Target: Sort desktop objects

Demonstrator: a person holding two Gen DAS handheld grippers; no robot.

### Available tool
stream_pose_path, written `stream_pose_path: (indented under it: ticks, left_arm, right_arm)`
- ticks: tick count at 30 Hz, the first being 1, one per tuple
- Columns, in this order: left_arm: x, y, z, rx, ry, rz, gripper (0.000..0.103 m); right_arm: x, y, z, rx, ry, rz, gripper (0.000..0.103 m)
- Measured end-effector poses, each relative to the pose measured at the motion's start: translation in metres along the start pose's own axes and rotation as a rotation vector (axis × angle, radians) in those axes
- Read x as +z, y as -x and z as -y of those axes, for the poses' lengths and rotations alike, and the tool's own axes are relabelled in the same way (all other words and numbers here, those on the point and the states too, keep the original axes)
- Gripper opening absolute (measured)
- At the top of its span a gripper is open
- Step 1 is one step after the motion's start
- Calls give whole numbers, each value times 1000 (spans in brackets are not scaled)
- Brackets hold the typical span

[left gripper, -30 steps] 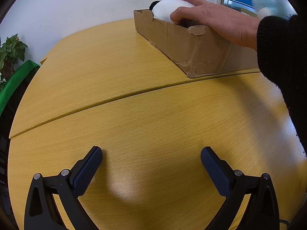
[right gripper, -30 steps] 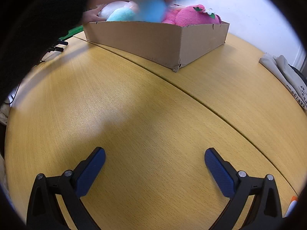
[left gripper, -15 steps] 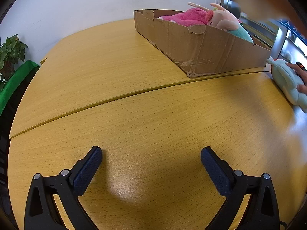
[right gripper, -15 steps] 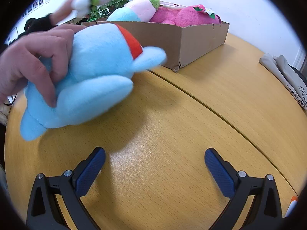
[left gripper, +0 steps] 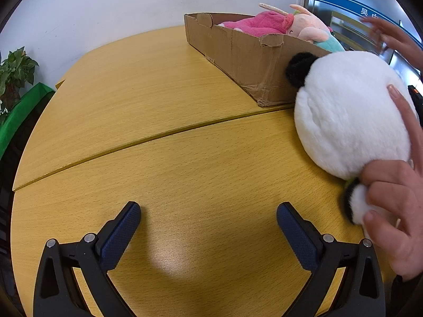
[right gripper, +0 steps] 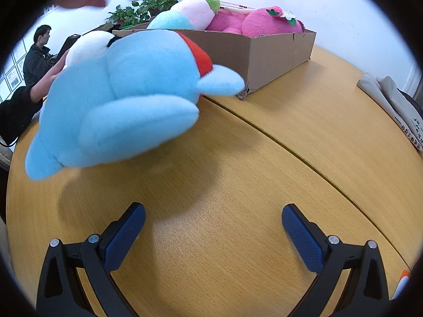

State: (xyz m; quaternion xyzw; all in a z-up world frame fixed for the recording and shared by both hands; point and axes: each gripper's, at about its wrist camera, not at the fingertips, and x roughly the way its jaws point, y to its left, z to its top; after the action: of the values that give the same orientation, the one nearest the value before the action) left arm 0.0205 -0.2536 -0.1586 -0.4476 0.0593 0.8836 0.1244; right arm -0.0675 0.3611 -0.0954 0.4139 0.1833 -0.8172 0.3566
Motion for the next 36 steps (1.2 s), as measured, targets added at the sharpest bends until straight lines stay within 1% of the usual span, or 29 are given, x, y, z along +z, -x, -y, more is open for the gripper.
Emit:
stream_pose_path:
  ticks: [4, 25, 36]
  left_arm:
    - [0, 2, 5, 0, 11, -1, 103]
    - [5, -2, 5, 4, 11, -1, 103]
    - [-1, 0, 5, 5, 10, 0, 103]
  right_arm:
    - [0, 0, 0, 0, 0, 0, 103]
    - [3, -3, 4, 1, 1, 0, 103]
    - [3, -3, 5, 2, 2, 0, 103]
